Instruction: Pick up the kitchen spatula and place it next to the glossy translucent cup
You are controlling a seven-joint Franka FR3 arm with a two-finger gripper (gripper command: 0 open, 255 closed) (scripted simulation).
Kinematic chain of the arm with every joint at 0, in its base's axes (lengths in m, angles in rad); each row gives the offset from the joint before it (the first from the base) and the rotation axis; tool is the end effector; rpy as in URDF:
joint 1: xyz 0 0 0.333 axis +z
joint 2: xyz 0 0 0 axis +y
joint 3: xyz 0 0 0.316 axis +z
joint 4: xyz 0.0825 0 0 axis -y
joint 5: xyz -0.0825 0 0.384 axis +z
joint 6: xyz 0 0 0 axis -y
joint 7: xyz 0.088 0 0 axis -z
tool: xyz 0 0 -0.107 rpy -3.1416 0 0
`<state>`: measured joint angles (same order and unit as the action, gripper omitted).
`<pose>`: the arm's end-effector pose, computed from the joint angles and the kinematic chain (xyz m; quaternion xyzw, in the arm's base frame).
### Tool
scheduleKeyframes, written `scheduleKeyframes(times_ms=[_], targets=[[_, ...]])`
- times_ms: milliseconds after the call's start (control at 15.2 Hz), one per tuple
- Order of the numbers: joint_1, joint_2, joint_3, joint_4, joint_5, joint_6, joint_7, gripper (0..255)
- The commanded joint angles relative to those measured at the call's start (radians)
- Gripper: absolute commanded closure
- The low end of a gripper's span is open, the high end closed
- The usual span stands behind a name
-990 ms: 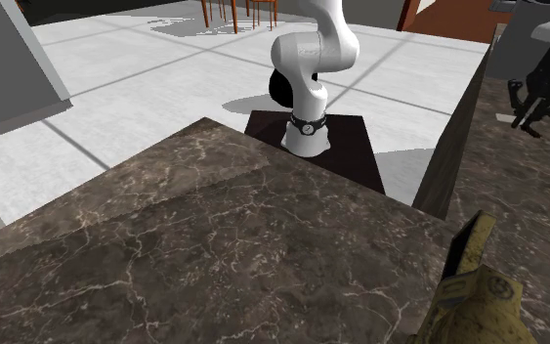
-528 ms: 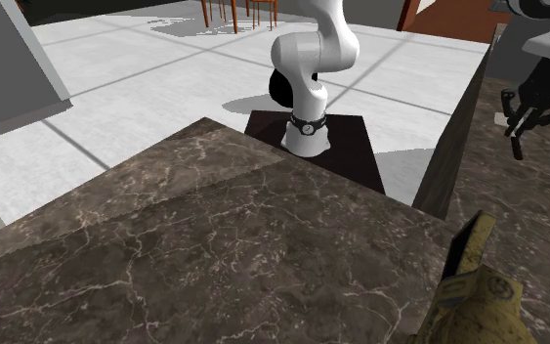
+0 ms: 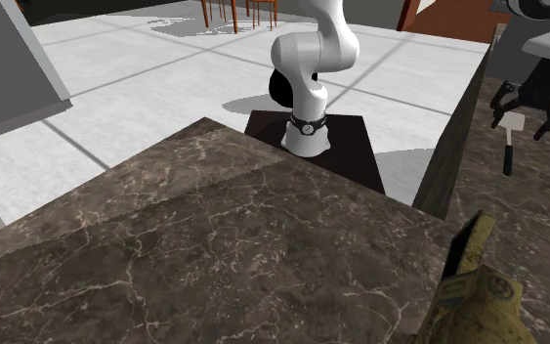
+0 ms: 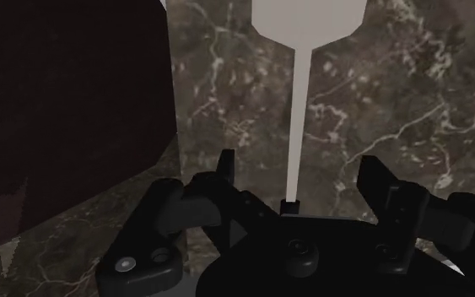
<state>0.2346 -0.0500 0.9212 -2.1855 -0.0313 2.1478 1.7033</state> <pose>0.2111 0.4817 0.4007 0.9644 -0.2623 0.0321 0.0085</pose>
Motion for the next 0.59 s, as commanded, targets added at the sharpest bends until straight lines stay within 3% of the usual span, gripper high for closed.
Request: scheduleKeyframes(times_ms=[0, 132, 396, 528], targets=[[0.0, 0.0, 0.0, 0.0, 0.0, 0.0, 0.0, 0], [0.0, 0.0, 0.0, 0.0, 0.0, 0.0, 0.0, 0], [0.004, -0.075, -0.018, 0.08, 0.066, -0.126, -0.05, 0], [0.005, -0.075, -0.018, 0.08, 0.066, -0.126, -0.05, 0]])
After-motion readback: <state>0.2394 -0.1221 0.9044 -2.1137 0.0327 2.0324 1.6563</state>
